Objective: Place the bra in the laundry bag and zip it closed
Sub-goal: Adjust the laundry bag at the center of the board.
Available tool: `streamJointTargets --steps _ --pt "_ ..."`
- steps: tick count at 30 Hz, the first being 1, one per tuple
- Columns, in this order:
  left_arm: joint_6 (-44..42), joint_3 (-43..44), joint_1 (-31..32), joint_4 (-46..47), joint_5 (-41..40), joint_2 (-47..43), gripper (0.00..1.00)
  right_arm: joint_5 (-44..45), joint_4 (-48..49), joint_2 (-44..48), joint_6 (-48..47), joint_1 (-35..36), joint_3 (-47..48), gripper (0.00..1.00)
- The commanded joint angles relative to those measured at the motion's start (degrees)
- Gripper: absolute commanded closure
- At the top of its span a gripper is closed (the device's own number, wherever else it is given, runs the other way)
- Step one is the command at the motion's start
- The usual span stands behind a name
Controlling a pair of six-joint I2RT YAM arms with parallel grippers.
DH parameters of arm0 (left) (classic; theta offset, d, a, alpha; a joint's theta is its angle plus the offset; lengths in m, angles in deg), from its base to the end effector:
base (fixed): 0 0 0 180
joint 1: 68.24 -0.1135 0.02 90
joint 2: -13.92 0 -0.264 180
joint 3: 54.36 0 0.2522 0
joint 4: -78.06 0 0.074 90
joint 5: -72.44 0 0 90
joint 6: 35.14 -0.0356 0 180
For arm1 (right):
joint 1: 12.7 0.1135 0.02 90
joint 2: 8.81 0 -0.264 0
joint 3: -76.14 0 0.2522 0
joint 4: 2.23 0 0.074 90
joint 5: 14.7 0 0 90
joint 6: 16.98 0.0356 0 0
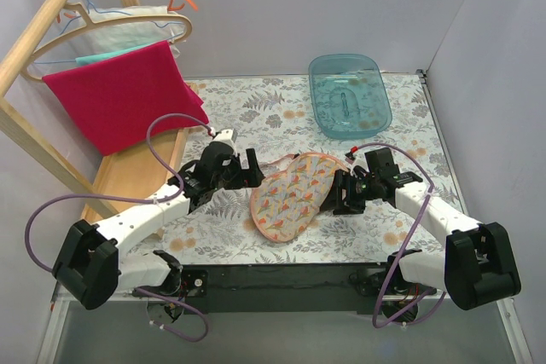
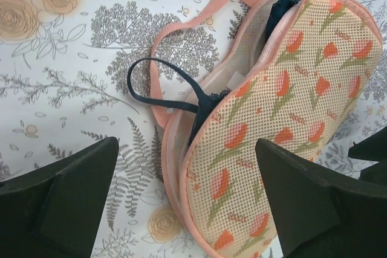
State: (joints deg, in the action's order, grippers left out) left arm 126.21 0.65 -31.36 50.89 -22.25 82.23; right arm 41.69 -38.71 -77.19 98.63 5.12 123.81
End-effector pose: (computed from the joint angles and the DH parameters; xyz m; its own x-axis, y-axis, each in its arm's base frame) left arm 0.2026 -0.1484 0.2297 -0.6856 -0.6662 -0.2936 -0.3165 0.6359 -0.7038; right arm 0.1985 0.0845 0.1826 -0.9551 0.0711 -0.2875 -0.1415 0.7434 0.6537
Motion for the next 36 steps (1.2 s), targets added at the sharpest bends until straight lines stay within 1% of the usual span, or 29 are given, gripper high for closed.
streamJointTargets --steps 1,4,8,13,20,24,28,31,32,33,35,36 --pt "-7.45 0.41 -0.85 8.72 4.58 2.61 0.02 0.21 1.27 -0.79 0.32 0.37 0.98 0.33" --pt "-8.59 0.05 -1.02 13.13 10.29 4.81 0.02 0.12 1.10 -0.79 0.23 0.37 0.81 0.33" --pt "-9.21 0.23 -0.94 18.24 15.39 7.18 0.02 0.21 1.19 -0.97 -0.03 0.37 0.37 0.33" --pt "-9.65 0.23 -1.02 21.84 18.31 10.95 0.02 0.12 1.19 -1.67 -0.12 0.46 0.28 0.33" --pt "-9.48 1.37 -1.02 22.55 20.42 15.35 0.02 0.21 1.27 -1.84 -0.12 0.37 0.37 0.33" --pt "-9.04 1.46 -0.94 23.43 21.82 16.06 0.02 0.21 1.27 -2.37 -0.21 0.37 0.28 0.33" --pt "-7.64 1.72 -0.94 23.51 25.51 16.59 0.02 0.21 1.45 -2.81 -0.38 0.37 0.28 0.33" --pt "-6.15 1.81 -1.02 23.78 28.50 16.94 0.07 0.03 1.62 -3.43 -0.38 0.46 0.28 0.33" --pt "-5.79 1.99 -1.02 23.87 30.94 17.11 0.09 -0.06 1.71 -3.43 -0.29 0.46 0.28 0.33" --pt "-5.44 2.07 -1.02 23.87 32.10 17.29 0.14 -0.06 1.71 -3.78 -0.38 0.54 0.28 0.33" --pt "-4.47 2.51 -1.02 24.13 35.43 17.99 0.18 -0.14 1.89 -4.22 -0.47 0.81 0.28 0.33" --pt "-4.29 2.60 -0.94 24.31 36.49 18.17 0.22 -0.23 1.89 -4.91 -0.47 0.98 0.28 0.33"
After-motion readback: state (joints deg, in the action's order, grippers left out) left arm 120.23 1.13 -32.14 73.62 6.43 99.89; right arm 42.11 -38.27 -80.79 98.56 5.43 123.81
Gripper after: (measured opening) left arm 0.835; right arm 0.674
